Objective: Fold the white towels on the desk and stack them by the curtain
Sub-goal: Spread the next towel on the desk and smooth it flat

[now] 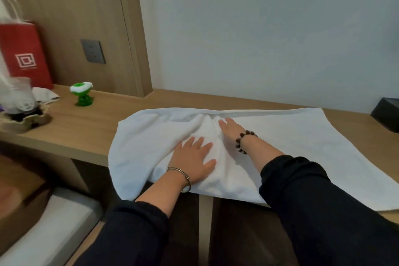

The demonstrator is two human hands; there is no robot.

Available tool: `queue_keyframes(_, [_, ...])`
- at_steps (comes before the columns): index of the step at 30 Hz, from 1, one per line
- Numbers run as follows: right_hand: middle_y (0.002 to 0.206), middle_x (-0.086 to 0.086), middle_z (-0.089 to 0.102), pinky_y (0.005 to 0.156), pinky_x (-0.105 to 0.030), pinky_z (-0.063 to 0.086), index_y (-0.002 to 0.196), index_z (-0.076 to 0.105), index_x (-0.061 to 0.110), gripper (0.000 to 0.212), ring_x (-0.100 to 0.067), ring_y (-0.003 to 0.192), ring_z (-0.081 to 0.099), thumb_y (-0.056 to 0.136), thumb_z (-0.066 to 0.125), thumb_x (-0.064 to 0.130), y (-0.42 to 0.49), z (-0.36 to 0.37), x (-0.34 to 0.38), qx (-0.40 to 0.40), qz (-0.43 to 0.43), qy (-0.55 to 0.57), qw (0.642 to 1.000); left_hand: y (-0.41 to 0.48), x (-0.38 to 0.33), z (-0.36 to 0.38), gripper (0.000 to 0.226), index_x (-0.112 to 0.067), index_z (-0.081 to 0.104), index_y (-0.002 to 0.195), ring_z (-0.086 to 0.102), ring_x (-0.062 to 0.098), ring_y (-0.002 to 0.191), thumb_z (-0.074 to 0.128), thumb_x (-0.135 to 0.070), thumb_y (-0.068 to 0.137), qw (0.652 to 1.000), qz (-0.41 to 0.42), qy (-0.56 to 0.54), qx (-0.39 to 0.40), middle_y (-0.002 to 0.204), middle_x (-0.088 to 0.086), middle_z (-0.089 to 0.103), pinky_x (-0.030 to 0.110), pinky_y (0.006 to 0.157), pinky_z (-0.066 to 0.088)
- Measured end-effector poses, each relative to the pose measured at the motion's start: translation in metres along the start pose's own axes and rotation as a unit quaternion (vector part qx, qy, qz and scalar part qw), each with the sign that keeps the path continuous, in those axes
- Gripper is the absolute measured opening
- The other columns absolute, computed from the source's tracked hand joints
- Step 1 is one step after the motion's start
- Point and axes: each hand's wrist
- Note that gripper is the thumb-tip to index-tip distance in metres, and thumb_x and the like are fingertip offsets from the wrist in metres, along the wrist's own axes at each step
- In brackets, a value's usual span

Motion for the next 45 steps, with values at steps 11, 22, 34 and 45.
queue_keyframes(11, [0.160,0.004,-0.009,0.108,-0.064,-0.005,0.150,0.004,0.041,0.076,-0.025,0.147,-0.009,0.083,0.012,0.077,0.013,0.034,0.001,-0.015,0.054,-0.186,0.981,-0.013,0.059,-0.028,0.022,-0.010,0.067,0.085,0.054,0.029,0.091,0.048,-0.019,0.088,0.978,0.008,-0.029,-0.205,0.094,0.005,0.063,0.032,0.068,0.037])
queue_keyframes(22, [0.160,0.006,0.006,0.114,-0.057,0.001,0.148,0.016,0.039,0.058,-0.019,0.147,0.004,0.093,0.024,0.054,0.021,0.042,-0.006,-0.060,-0.103,-0.208,0.971,0.019,0.141,-0.054,0.052,-0.017,0.035,0.143,0.056,0.030,0.109,0.043,-0.016,0.092,0.917,-0.367,-0.139,-0.065,0.124,0.009,0.056,0.034,0.084,0.046])
queue_keyframes(34, [0.160,0.007,0.006,0.116,-0.050,0.002,0.148,0.019,0.039,0.060,-0.016,0.147,0.003,0.091,0.024,0.056,0.026,0.046,-0.008,-0.062,-0.102,-0.194,0.974,0.073,0.183,-0.090,0.027,-0.006,0.067,0.112,0.058,0.033,0.110,0.051,-0.015,0.092,0.830,-0.406,-0.312,-0.223,0.110,0.015,0.064,0.033,0.084,0.045])
queue_keyframes(45, [0.161,0.007,-0.001,0.115,-0.050,0.001,0.151,0.010,0.037,0.063,-0.017,0.147,-0.001,0.093,0.018,0.060,0.028,0.045,-0.008,-0.039,-0.088,-0.235,0.967,0.072,0.084,-0.015,0.065,-0.034,0.000,0.151,-0.008,0.026,0.146,0.019,-0.059,0.094,0.978,-0.167,-0.072,0.106,0.160,-0.003,-0.006,0.058,0.112,0.001])
Point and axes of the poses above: each hand's wrist, its own y-axis towards the middle knuckle, its own z-axis out of the palm, x = y × z
